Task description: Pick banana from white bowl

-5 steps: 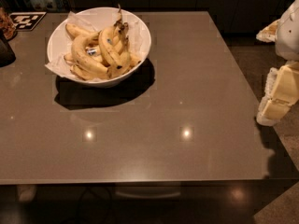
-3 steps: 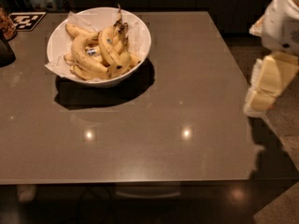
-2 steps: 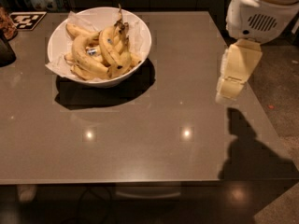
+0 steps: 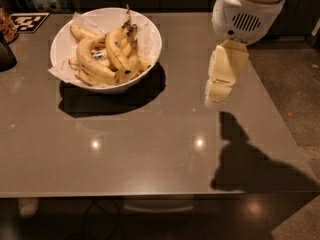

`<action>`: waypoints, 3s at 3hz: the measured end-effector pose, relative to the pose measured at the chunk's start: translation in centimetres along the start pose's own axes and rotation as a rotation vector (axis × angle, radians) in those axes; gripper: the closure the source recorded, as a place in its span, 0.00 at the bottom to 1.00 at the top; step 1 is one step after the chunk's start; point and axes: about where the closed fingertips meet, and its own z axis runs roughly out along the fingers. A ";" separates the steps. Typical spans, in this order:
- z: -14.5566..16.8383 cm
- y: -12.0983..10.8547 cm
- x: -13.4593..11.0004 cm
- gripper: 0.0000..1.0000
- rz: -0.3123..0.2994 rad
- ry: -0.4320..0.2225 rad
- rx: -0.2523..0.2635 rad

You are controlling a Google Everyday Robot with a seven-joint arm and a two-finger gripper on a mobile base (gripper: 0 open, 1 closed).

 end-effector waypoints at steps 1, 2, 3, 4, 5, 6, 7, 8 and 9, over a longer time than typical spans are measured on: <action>0.5 0.6 -4.2 0.00 -0.026 0.021 0.103; 2.4 1.2 -7.6 0.00 -0.049 0.085 0.138; 3.5 1.8 -10.1 0.00 -0.117 0.105 0.139; 3.2 1.6 -10.3 0.00 -0.114 0.091 0.151; 3.3 0.7 -13.1 0.00 -0.099 0.024 0.106; 3.5 -1.6 -17.6 0.00 -0.077 -0.046 0.038; 4.6 -2.4 -21.1 0.00 -0.080 -0.074 -0.031; 6.4 -2.1 -24.6 0.00 -0.110 -0.073 -0.080; 7.6 -2.9 -25.6 0.00 -0.085 -0.065 -0.095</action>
Offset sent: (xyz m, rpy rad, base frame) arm 0.0162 0.1186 -0.0374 -0.2354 -0.0905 0.0216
